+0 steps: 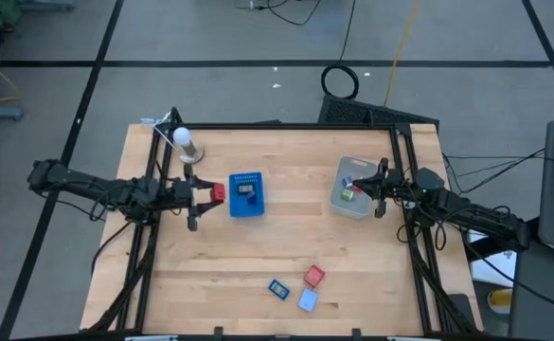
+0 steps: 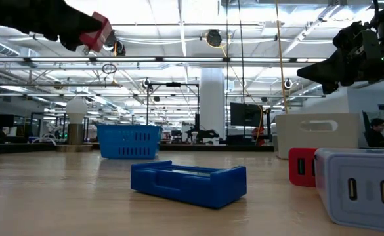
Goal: Pick & Place Office items
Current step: Put the top red charger adapter into the white bin
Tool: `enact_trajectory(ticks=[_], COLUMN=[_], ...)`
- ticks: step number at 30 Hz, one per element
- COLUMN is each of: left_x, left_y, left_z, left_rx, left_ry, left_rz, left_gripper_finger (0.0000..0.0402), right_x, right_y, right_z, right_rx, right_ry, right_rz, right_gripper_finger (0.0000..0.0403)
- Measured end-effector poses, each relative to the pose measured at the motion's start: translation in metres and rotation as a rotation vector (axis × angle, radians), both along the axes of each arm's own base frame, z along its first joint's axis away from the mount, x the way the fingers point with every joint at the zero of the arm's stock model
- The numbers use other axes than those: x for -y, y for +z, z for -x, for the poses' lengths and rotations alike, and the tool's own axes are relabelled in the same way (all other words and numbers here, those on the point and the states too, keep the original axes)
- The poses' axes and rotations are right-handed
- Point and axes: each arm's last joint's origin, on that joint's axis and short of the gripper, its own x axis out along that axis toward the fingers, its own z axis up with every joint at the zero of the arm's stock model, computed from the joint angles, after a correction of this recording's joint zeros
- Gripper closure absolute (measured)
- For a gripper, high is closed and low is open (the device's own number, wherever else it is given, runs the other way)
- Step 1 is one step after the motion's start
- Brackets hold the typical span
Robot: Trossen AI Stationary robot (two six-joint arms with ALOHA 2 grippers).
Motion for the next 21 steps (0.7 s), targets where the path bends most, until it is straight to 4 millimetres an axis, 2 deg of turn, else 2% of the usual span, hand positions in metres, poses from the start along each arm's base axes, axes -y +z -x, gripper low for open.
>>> enact_trajectory(ticks=[21], left_x=[-0.0002], left_y=[-0.0069], left_z=[0.0], left_rx=[-0.027], left_ry=[0.009], left_rz=[0.014], left_gripper_finger=[0.0194], right_x=[0.0], right_y=[-0.0007], right_z=[0.0], right_rx=[-0.008], right_ry=[0.001], right_rz=[0.006], right_gripper_finger=[0.0399])
